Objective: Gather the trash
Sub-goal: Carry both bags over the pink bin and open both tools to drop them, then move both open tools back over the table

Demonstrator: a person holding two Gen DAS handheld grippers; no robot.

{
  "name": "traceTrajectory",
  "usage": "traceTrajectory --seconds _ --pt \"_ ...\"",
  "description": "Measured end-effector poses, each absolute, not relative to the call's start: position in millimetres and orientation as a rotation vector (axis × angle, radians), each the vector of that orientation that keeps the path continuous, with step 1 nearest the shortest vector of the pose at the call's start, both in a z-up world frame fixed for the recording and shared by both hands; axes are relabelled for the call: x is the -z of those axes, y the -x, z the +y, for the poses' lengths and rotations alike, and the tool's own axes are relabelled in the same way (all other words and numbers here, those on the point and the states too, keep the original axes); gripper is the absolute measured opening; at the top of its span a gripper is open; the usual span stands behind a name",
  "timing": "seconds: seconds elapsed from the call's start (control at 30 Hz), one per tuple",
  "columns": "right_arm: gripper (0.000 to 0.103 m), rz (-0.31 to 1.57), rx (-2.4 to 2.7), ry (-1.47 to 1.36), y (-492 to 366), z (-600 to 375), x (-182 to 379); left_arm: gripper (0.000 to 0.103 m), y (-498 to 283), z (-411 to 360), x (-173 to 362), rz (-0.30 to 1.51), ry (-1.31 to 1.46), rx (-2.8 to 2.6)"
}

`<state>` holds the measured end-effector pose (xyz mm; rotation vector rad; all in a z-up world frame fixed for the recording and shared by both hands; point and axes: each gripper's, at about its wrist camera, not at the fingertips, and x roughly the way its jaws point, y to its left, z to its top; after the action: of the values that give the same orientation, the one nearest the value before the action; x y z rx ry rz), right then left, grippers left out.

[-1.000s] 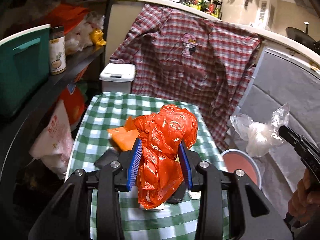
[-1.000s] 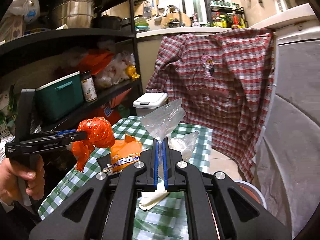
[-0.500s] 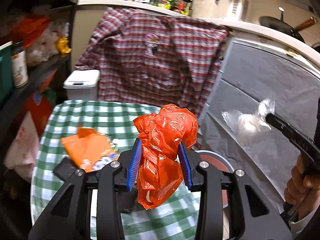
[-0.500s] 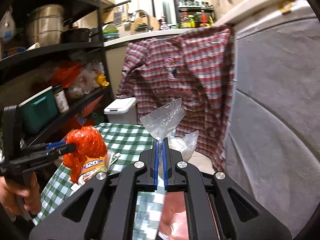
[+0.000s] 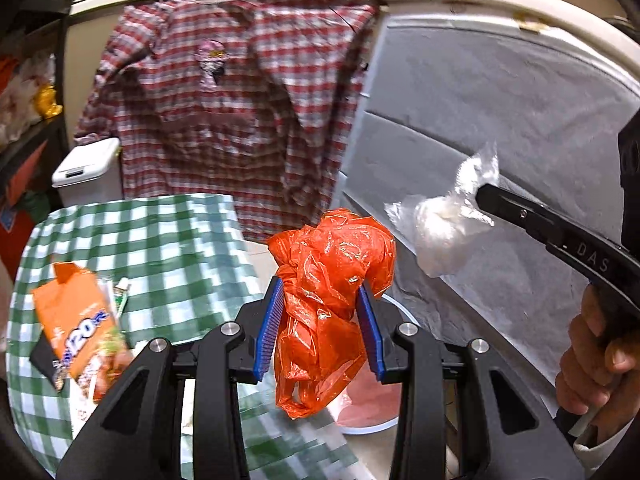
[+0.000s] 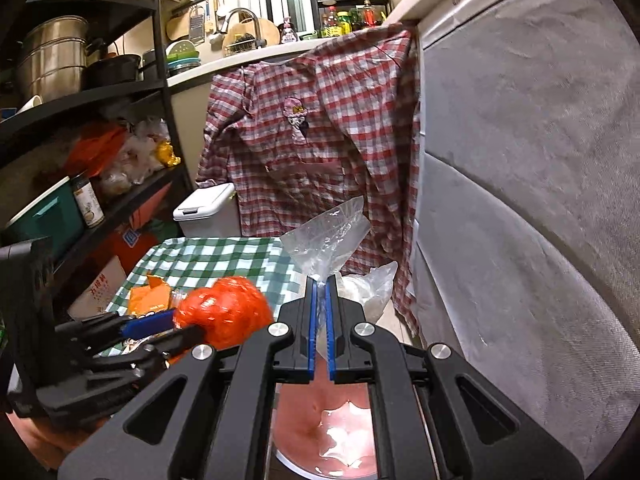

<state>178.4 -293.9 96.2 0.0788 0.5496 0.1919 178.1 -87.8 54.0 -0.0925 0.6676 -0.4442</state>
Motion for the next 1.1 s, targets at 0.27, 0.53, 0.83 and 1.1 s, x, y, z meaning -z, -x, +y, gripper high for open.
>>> traceTrajectory --seconds 0.27,0.53,0.83,1.1 --pt "0.004 0.579 -0.183 -0.092 -188 -304 -84 0.037 -187 -113 -45 0.681 0.083 0.454" --pt "0.004 0.587 -0.183 -0.104 -194 -309 -79 0.037 -197 -120 -43 0.695 0.091 0.453" --pt "0.006 0.594 -0.173 -0.118 -199 -312 -78 0.037 -199 -125 -42 0.698 0.085 0.466" --pt "0.044 0.58 -0.136 -0.124 -198 -314 -79 0.057 -198 -126 -43 0.682 0.064 0.447"
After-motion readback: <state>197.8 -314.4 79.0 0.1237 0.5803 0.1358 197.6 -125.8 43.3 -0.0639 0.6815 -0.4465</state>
